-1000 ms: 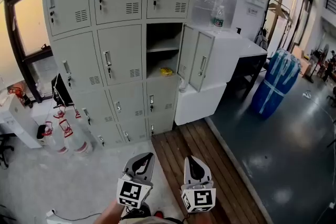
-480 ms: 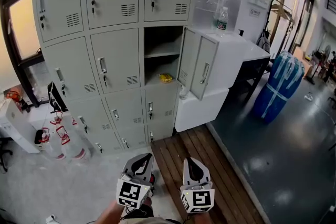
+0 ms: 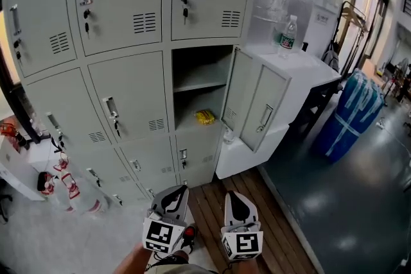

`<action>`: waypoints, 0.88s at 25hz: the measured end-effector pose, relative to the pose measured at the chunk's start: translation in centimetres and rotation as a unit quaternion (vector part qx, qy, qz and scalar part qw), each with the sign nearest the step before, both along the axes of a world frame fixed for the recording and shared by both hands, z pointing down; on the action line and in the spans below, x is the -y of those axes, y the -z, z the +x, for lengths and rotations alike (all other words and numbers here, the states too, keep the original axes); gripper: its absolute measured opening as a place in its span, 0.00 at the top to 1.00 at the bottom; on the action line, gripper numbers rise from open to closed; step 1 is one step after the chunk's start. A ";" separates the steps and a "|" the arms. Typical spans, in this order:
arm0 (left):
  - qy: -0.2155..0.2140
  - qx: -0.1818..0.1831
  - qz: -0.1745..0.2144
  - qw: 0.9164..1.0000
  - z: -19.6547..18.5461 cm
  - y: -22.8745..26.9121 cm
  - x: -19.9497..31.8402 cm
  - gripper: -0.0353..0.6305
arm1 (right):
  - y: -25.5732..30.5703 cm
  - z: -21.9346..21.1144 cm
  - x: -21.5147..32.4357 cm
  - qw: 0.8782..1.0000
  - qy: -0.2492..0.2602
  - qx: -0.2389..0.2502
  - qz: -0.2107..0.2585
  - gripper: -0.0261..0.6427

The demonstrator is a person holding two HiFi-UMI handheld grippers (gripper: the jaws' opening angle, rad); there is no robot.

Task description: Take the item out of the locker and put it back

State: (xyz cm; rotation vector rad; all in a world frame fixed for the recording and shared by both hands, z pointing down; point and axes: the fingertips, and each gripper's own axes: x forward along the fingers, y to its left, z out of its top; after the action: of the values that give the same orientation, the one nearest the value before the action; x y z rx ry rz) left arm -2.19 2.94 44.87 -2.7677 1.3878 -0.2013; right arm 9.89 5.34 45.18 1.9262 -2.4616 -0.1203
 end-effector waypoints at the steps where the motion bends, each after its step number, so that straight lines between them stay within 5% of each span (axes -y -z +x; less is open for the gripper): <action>1: 0.003 -0.001 -0.003 1.000 -0.1 0.1 1.8 0.91 | 0.1 -0.1 1.7 1.000 0.000 -0.001 -0.003 0.94; 10: -0.002 0.000 -0.024 1.000 0.5 -0.8 14.7 0.91 | -0.6 0.2 15.1 1.000 -0.005 0.000 -0.019 0.94; 22: -0.010 0.007 -0.062 0.998 1.3 -4.5 25.6 0.91 | -4.5 1.1 26.4 0.998 -0.010 -0.007 -0.054 0.94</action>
State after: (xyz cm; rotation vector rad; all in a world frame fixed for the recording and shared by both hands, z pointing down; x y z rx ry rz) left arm -0.86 -22.62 49.33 -2.8729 1.3895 -0.3156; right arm 10.95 -21.02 49.64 1.8997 -2.3853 -0.0001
